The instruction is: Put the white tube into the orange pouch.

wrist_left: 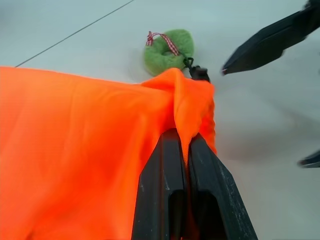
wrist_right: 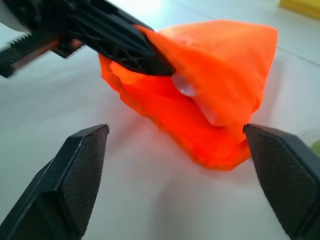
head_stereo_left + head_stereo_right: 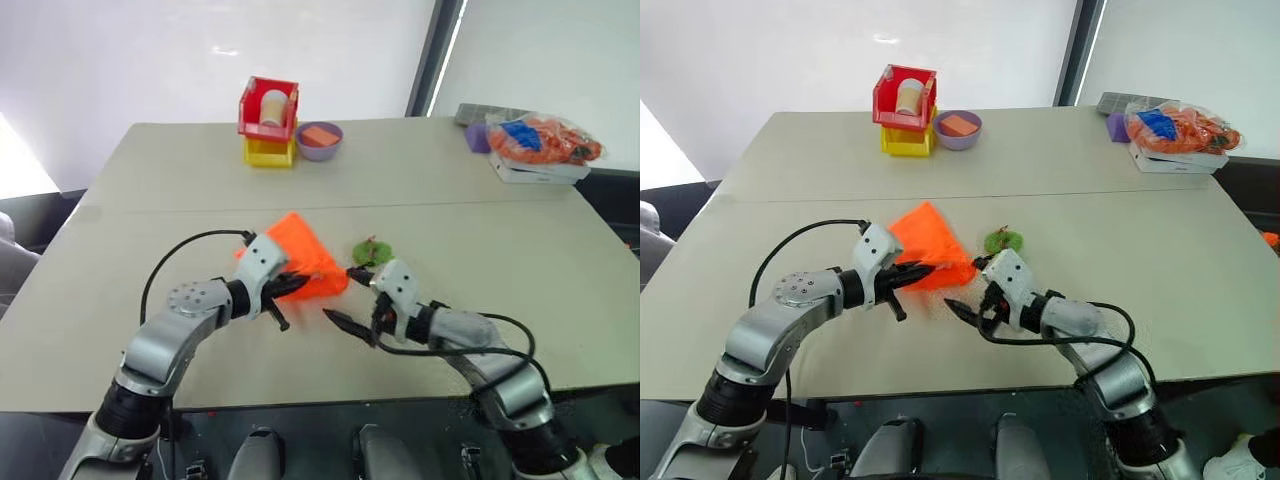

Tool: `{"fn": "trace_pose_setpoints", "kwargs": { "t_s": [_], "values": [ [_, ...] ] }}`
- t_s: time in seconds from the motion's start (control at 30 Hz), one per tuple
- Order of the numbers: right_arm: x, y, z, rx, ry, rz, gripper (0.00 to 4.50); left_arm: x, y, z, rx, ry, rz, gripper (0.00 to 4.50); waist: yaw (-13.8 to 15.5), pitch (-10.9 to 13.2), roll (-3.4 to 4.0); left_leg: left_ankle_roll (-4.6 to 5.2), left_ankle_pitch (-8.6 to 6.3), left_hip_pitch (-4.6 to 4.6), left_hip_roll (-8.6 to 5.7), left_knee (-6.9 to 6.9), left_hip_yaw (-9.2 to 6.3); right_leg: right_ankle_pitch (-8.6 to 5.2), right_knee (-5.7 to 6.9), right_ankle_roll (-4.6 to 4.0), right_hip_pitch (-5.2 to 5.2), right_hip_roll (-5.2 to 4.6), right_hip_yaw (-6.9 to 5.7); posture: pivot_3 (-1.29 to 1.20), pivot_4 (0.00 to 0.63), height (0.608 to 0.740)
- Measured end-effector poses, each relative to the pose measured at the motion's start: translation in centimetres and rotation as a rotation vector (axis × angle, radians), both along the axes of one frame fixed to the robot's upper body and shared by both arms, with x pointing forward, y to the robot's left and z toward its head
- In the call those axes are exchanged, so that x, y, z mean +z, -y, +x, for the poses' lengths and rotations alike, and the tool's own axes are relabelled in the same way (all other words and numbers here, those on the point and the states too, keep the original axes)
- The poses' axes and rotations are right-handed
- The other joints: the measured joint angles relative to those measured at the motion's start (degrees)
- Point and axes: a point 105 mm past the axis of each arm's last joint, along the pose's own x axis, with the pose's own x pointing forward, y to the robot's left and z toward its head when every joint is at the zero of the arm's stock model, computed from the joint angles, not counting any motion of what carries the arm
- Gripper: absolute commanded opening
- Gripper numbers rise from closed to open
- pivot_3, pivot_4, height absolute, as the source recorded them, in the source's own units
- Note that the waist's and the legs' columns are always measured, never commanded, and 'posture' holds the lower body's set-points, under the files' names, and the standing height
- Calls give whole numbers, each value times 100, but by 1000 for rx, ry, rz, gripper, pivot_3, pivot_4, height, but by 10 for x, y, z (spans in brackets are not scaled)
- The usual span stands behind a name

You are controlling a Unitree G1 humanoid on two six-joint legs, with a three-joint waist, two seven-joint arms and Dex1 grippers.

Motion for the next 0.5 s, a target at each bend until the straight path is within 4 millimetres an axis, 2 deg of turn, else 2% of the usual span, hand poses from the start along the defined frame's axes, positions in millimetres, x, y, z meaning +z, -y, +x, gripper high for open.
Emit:
{"fn": "trace_pose_setpoints", "kwargs": {
  "t_s": [0.1, 0.17, 0.27, 0.43, 0.5],
  "values": [
    [9, 8, -6, 15, 6, 11, 4451, 0, -8, 2, 0, 0, 2, 0, 6, 0, -1, 0, 0, 0, 0, 0, 0, 0, -2, -1, 1, -1, 0, 0, 150, 740],
    [15, 19, -3, -14, 15, 5, 4451, -2, -21, 1, 0, -15, 8, 0, 0, 1, -2, 0, 0, -1, 0, 0, 2, 1, -3, -2, -2, -2, 0, 0, 150, 740],
    [18, 46, 14, -141, 38, -22, 4451, -7, -41, 0, 3, -45, 24, 0, 11, 0, -2, 0, 0, -2, 0, 0, 4, 2, -6, -4, -4, -4, 0, 0, 150, 740],
    [6, 66, 47, -277, 53, -85, 4451, -9, -41, -3, -51, -38, 35, 0, 17, 1, -1, 0, 0, -10, -1, 1, 7, 17, -13, -31, -6, -8, 0, 0, 150, 740],
    [2, 68, 55, -295, 52, -91, 4451, -13, -39, -2, -59, -40, 48, 0, 22, 0, -1, 0, 0, -12, -1, 0, 7, 17, -12, -30, -7, -6, 0, 0, 150, 740]
  ]
}}
